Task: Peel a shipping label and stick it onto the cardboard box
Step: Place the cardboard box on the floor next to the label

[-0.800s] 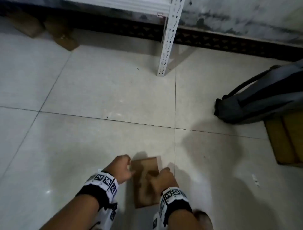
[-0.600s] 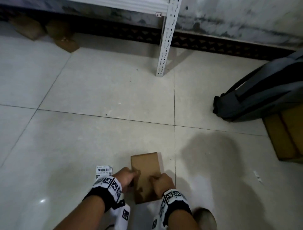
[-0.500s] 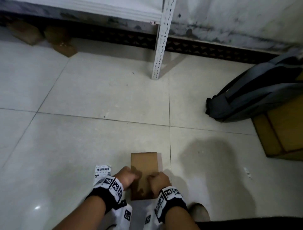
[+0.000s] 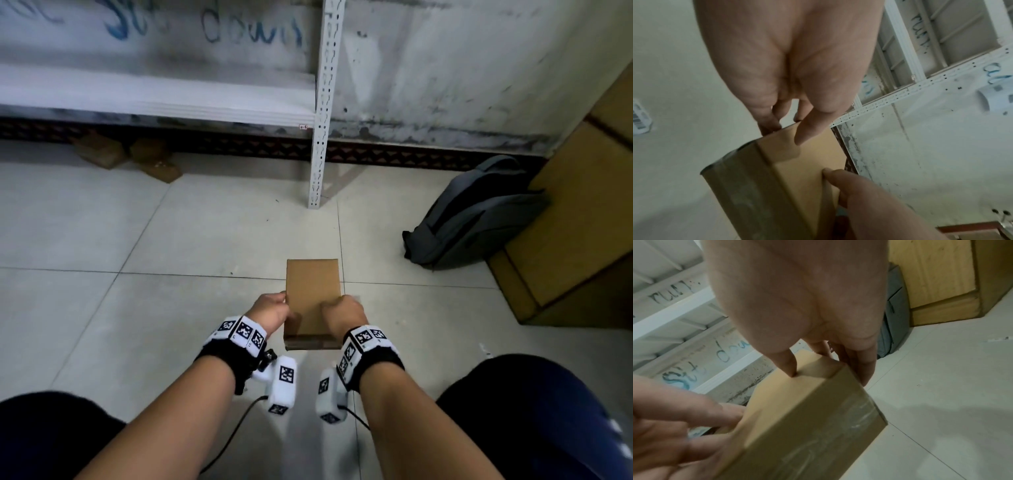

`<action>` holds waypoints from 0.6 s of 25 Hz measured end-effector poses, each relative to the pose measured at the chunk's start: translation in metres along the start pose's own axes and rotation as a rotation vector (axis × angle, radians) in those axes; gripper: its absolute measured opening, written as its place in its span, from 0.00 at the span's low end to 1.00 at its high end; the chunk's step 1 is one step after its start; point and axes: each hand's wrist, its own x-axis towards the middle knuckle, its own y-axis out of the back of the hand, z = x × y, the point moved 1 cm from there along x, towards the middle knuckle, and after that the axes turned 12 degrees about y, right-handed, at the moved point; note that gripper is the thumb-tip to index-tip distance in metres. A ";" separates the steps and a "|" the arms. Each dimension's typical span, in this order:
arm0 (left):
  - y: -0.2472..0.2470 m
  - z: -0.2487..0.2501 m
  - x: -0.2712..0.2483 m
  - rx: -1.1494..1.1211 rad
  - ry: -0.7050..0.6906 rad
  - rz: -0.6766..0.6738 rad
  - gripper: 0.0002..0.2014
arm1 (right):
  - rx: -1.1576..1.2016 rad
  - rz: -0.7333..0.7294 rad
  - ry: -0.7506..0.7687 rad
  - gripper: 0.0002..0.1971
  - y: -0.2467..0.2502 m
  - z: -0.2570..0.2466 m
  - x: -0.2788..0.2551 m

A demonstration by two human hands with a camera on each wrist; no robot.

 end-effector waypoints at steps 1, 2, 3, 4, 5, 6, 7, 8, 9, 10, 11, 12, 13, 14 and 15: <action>0.001 -0.001 -0.010 -0.014 -0.031 0.011 0.22 | 0.024 0.008 0.001 0.21 -0.001 0.001 -0.006; 0.002 -0.007 -0.014 -0.027 -0.048 0.012 0.23 | 0.041 0.006 0.008 0.21 -0.002 0.004 -0.011; 0.003 -0.014 -0.012 -0.054 -0.060 0.005 0.23 | 0.053 0.004 0.017 0.21 -0.005 0.006 -0.014; 0.003 -0.019 -0.012 -0.067 -0.053 -0.010 0.25 | 0.072 0.006 0.019 0.20 -0.009 0.012 -0.015; 0.003 -0.022 -0.015 -0.059 -0.035 -0.029 0.26 | 0.087 0.000 0.023 0.19 -0.012 0.016 -0.015; 0.002 -0.022 -0.019 -0.028 -0.018 -0.054 0.27 | 0.095 -0.024 0.022 0.18 -0.016 0.022 -0.014; 0.000 -0.024 -0.020 0.016 0.002 -0.074 0.25 | 0.099 -0.060 0.025 0.18 -0.019 0.027 -0.012; 0.000 -0.029 -0.017 0.048 0.012 -0.085 0.25 | 0.103 -0.092 0.025 0.18 -0.024 0.033 -0.009; -0.002 -0.034 -0.014 0.046 0.021 -0.094 0.25 | 0.102 -0.102 0.023 0.18 -0.028 0.039 -0.006; -0.005 -0.040 -0.010 0.056 0.021 -0.086 0.25 | 0.122 -0.100 0.009 0.18 -0.031 0.045 -0.005; -0.008 -0.047 -0.003 0.087 0.028 -0.047 0.24 | 0.151 -0.083 0.008 0.17 -0.037 0.052 0.000; -0.014 -0.053 0.007 0.122 0.024 -0.006 0.24 | 0.180 -0.058 -0.002 0.17 -0.043 0.059 0.006; -0.020 -0.060 0.014 0.161 0.030 0.030 0.25 | 0.202 -0.032 -0.009 0.17 -0.049 0.064 0.008; -0.026 -0.066 0.021 0.201 0.035 0.068 0.25 | 0.216 -0.014 -0.026 0.16 -0.058 0.070 0.011; -0.030 -0.072 0.029 0.221 0.042 0.097 0.23 | 0.235 0.004 -0.032 0.15 -0.065 0.076 0.014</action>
